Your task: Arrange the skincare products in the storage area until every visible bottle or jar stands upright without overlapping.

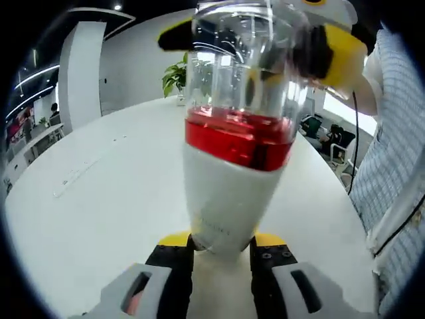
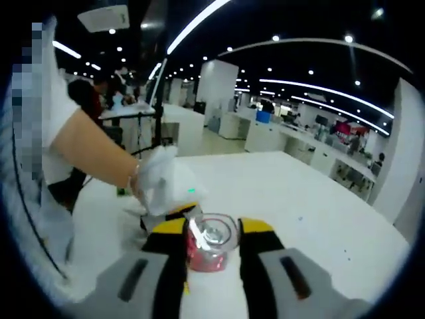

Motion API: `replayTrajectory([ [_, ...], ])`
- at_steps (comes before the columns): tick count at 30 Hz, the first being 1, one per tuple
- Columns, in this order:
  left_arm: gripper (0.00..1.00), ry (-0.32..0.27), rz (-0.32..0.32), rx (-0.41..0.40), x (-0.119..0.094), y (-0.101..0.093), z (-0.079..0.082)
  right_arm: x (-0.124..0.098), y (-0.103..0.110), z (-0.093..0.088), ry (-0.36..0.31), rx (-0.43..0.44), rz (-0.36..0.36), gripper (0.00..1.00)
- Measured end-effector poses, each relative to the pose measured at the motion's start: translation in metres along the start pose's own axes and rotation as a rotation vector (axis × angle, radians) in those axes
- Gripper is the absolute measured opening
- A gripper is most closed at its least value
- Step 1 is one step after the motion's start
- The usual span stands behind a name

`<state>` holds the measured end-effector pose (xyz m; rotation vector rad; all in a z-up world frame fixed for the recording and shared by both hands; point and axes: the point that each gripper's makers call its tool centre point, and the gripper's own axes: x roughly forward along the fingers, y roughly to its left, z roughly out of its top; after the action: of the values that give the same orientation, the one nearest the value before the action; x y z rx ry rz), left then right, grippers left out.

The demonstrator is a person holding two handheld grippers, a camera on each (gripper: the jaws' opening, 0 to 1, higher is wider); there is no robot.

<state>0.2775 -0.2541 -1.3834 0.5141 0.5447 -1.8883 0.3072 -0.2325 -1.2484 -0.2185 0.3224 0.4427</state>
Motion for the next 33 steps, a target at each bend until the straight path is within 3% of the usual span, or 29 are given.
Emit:
replayTrajectory([
  [4,0.32,-0.009,0.005,-0.008,0.0,0.0,0.0,-0.003,-0.004,0.0,-0.066,0.087,-0.05,0.29],
  [12,0.32,-0.012,0.012,-0.006,0.0,0.001,0.0,0.001,0.002,-0.045,-0.002,0.202,-0.09,0.28],
  [15,0.32,-0.013,0.018,-0.006,0.0,0.001,0.0,0.004,0.004,-0.056,-0.013,0.252,-0.106,0.28],
  [17,0.32,-0.013,0.023,-0.008,0.0,0.001,0.0,0.005,0.003,-0.056,-0.03,0.267,-0.111,0.28],
  [20,0.32,-0.019,0.029,-0.02,0.0,0.001,0.0,0.01,0.006,-0.075,0.036,0.254,-0.115,0.28],
  [25,0.32,-0.04,0.059,-0.041,0.002,0.003,0.002,0.016,0.004,-0.09,0.066,0.295,-0.139,0.28],
  [33,0.33,-0.035,0.121,-0.064,0.003,0.006,0.002,0.006,0.004,-0.096,0.076,0.321,-0.139,0.28],
])
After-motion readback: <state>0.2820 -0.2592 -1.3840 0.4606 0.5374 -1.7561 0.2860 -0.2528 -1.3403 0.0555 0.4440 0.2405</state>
